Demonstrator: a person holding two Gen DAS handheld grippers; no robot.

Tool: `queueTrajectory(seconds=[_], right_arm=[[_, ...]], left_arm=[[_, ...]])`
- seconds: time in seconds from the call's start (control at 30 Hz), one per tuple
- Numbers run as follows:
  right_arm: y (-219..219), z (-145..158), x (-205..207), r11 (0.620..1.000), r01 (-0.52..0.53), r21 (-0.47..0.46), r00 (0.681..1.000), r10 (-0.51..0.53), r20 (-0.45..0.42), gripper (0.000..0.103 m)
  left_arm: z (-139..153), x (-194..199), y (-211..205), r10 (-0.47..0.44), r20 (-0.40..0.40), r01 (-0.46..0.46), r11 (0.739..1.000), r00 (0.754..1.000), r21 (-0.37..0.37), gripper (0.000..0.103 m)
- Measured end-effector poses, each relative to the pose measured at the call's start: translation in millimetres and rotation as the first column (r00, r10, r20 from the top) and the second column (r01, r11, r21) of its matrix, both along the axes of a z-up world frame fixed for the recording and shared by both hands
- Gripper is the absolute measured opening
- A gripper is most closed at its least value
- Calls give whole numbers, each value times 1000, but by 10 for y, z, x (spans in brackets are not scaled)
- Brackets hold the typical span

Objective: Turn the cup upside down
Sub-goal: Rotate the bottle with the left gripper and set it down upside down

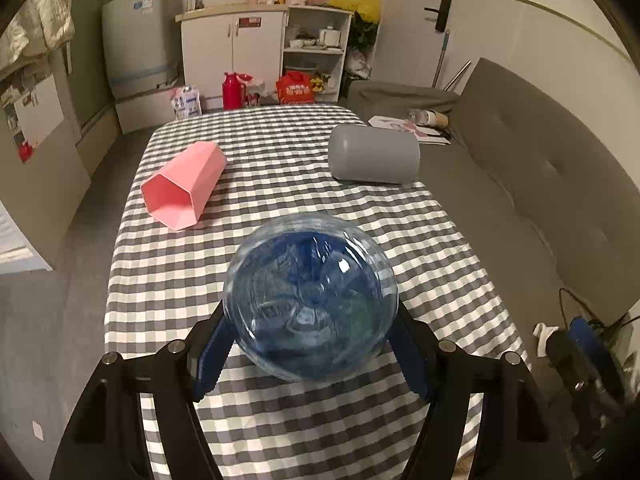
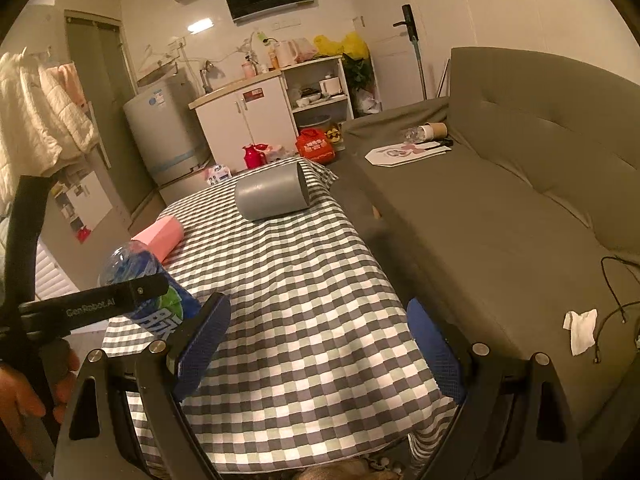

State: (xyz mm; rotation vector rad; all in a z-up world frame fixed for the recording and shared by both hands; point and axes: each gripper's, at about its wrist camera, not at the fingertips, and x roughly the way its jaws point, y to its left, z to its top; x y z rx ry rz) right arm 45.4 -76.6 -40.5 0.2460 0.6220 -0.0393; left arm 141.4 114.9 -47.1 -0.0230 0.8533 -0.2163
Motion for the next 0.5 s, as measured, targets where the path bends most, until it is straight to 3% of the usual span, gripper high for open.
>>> queueTrajectory(seconds=[0.13,0.37,0.5], right_arm=[[35,-24,53,1000,-12,6,1000,13,-11,90],[105,-61,158,999,-36,5,999,37,-35,90],[117,-81,206,999,-43,10,998,44,-44,90]], left_arm=[[-95,-97,55,-4,51,6,1000,999,-29,77],[-404,45,56,0,27,-1,1000,1000,25,81],[-570,134,-8,-28,-15,29,999,999,28,69]])
